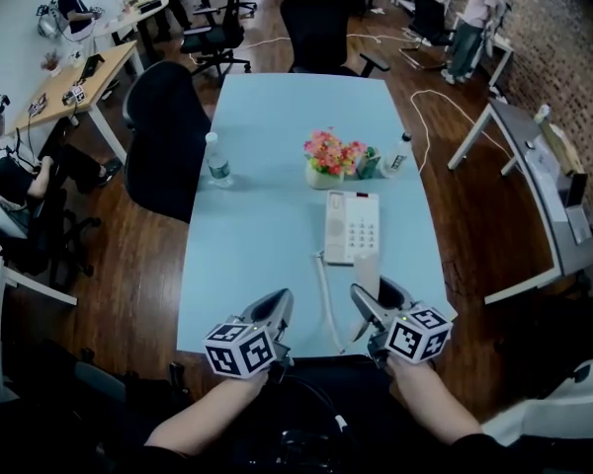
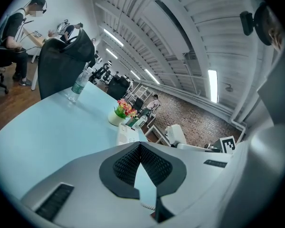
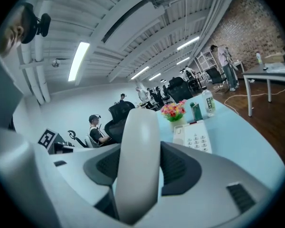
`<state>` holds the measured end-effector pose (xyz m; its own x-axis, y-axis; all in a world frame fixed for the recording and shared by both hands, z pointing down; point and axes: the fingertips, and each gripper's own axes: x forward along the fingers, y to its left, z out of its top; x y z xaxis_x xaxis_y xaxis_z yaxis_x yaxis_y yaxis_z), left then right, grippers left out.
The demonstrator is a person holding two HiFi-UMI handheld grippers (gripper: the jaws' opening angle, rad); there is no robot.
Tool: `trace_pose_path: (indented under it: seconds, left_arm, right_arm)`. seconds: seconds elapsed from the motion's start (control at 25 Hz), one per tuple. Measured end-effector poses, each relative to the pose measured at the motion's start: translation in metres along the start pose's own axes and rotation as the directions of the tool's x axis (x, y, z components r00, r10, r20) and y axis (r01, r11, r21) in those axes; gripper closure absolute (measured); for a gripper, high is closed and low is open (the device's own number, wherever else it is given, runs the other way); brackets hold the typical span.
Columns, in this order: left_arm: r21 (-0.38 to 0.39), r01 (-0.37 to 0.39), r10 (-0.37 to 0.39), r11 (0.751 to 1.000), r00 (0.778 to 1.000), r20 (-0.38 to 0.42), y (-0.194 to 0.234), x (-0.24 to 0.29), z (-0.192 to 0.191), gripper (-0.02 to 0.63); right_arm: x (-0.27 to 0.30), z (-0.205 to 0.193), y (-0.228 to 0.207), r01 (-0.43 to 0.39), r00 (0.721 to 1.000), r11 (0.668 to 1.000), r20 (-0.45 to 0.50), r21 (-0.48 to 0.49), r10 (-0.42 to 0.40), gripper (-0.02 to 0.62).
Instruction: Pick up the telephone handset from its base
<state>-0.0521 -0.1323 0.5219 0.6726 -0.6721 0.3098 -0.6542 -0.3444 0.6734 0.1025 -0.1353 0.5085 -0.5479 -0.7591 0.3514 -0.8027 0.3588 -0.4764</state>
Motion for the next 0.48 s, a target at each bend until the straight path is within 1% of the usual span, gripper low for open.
trace_pose_path:
  seconds: [0.12, 0.48]
  left_arm:
    - [0.004, 0.001, -0.001, 1.0, 1.0, 0.002, 0.0007, -0.001, 0.0018, 0.615]
    - [0.009, 0.006, -0.006, 1.0, 1.0, -0.002, 0.0011, 0.0001, 0.0016, 0.615]
  right_arm:
    - [0.002, 0.0014, 0.0015, 0.0, 1.0, 1.0, 0.003, -0.018, 0.0, 0.348]
    - [0.0024, -0.0032, -0.0002, 0.003, 1.0, 1.0, -0.006, -0.008, -0.003, 0.348]
